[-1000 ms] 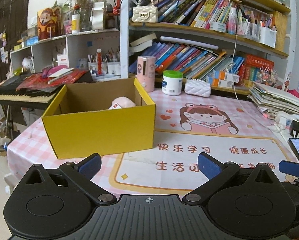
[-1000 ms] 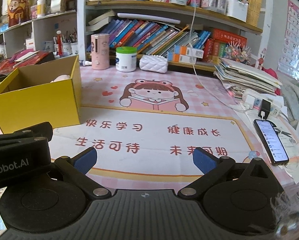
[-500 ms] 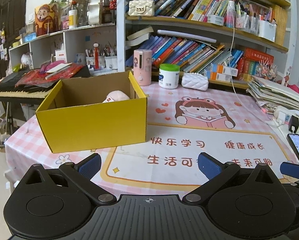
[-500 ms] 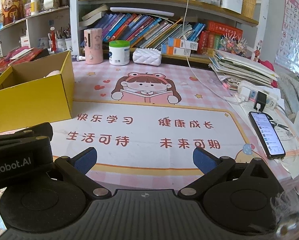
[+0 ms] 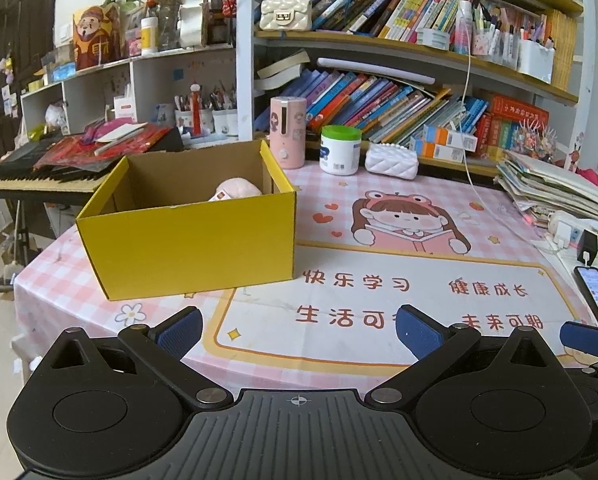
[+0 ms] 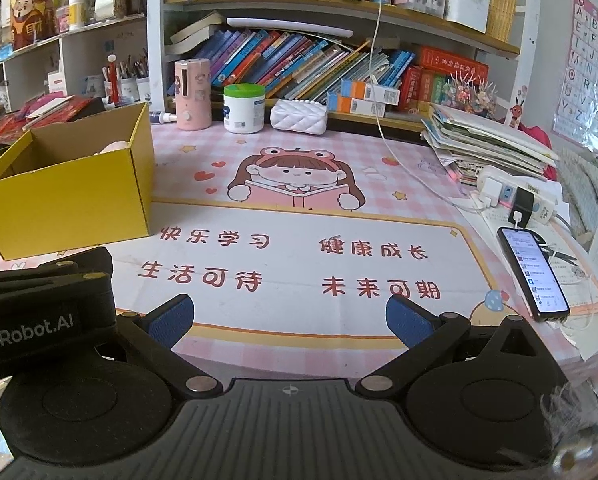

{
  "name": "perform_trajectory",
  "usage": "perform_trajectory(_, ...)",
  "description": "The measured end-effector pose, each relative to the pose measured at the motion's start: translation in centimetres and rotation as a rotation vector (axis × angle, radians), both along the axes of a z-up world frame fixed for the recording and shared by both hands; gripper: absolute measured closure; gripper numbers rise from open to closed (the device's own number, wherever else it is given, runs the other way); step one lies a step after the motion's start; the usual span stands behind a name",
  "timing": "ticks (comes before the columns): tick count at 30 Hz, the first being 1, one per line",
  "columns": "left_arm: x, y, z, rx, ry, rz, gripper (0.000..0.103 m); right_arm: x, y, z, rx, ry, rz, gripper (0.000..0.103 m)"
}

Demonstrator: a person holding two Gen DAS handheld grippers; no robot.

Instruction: Organize objects

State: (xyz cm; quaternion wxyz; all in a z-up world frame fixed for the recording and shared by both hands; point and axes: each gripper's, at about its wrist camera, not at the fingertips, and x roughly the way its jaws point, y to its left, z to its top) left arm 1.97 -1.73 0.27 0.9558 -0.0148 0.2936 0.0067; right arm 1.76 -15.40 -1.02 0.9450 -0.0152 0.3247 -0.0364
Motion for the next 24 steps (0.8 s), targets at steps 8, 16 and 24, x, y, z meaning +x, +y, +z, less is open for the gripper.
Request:
perform_trajectory(8,0.2,0.5,0.0,-0.016,0.007,0.000,0.000,0.1,0.4,0.2,-0.008,-0.003,0.004,0.000)
perform_trajectory(16,0.6,1.0,-0.2,-0.024,0.019,0.002,0.000,0.5,1.0,0.1,-0.019,0.001,0.006,0.000)
perform_trajectory(24,1.0,1.3,-0.4,-0.020,0.025,0.007,0.000,1.1,1.4,0.0,-0.024,0.008,0.011,0.000)
